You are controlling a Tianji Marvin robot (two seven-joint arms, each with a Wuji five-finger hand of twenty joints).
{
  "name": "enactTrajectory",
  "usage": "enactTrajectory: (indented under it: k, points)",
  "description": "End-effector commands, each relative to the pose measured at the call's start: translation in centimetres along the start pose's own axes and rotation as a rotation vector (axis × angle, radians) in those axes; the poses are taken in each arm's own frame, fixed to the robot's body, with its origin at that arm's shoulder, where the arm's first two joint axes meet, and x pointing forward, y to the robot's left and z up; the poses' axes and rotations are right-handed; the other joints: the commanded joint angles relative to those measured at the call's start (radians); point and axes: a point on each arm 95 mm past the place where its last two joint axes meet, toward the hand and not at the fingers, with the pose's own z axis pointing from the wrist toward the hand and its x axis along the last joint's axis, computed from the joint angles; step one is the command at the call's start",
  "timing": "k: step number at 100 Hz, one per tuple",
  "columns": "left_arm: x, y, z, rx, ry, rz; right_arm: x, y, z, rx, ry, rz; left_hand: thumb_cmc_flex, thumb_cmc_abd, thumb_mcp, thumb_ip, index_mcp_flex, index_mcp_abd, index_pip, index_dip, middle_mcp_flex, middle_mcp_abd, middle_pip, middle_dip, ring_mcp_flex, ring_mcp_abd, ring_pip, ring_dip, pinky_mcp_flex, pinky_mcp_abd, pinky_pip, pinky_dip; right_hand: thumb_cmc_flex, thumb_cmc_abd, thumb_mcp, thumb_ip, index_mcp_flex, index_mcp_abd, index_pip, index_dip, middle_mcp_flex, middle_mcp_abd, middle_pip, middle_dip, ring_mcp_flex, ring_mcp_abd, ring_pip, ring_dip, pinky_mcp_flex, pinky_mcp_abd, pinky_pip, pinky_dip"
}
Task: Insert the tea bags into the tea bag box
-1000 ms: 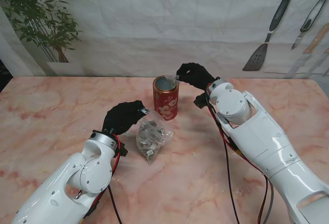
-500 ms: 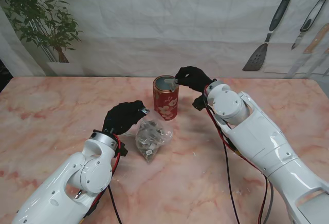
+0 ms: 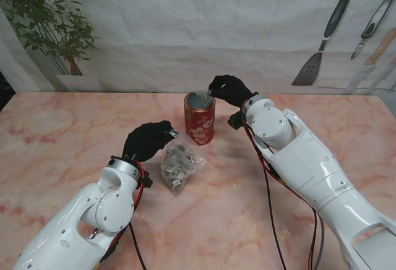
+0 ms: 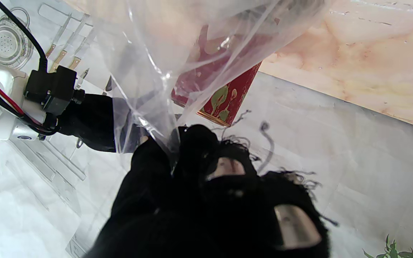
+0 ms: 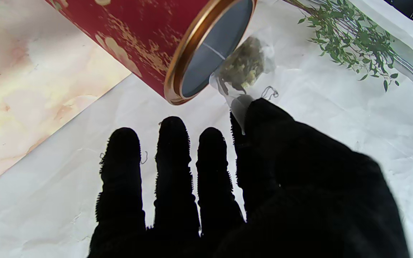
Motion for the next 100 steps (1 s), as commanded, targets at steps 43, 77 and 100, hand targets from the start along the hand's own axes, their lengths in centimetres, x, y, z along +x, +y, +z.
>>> enactTrajectory:
  k: [43,77,100]
  points:
    - [-0.3,-0.1,-0.2,-0.005,-0.002,-0.012,1.2,-0.8,1.6,0.018,-0.024,-0.027,0.058,0.059,0.016,0.033,0.086,0.195,0.153,0.051,0.038,0.034,0.107,0.019,0.035,0.083,0.088,0.002,-0.016,-0.211,0.264,-0.011,-0.006,-0.013,-0.002,0.003,0.046,-0.102,0.018,-0.033,0.026,-0.030,0.036,0.010,0.037,-0.020,0.043,0.018,0.014,-0.028,0.017,0.015]
    - [-0.3,0.0,-0.3,-0.008,0.002,-0.018,0.7,-1.3,2.3,0.000,-0.088,-0.038,0.059,0.058,0.016,0.033,0.087,0.195,0.153,0.050,0.038,0.034,0.107,0.019,0.035,0.083,0.088,0.002,-0.016,-0.211,0.264,-0.011,-0.081,-0.114,0.016,-0.023,0.029,-0.146,0.026,-0.089,0.030,-0.047,0.057,-0.024,0.053,-0.024,0.062,0.022,0.029,-0.033,0.041,0.012]
    - [-0.3,0.0,-0.3,-0.012,0.006,-0.017,0.4,-1.3,2.5,-0.010,-0.120,-0.045,0.058,0.059,0.016,0.033,0.086,0.194,0.153,0.050,0.038,0.034,0.107,0.019,0.035,0.083,0.088,0.002,-0.016,-0.211,0.264,-0.011,-0.182,-0.205,0.067,-0.043,-0.003,-0.138,-0.008,-0.082,0.013,-0.042,0.063,-0.036,0.043,-0.022,0.065,0.021,0.026,-0.036,0.050,0.006]
